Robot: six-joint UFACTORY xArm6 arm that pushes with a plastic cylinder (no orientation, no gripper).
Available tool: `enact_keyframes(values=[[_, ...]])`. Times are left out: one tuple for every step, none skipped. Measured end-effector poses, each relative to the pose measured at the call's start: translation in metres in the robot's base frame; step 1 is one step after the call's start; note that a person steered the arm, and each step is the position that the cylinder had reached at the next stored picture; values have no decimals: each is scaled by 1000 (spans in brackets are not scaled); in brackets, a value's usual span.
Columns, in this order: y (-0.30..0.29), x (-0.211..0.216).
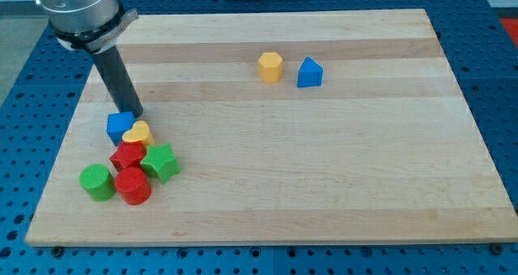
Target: Move your arm to the top center
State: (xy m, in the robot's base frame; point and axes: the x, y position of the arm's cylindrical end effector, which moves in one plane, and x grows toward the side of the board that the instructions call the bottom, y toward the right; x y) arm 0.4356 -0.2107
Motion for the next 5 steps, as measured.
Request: enact_keyframes(values=[[-1,10],[1,3],[33,-17],[60,-61],[94,-108]])
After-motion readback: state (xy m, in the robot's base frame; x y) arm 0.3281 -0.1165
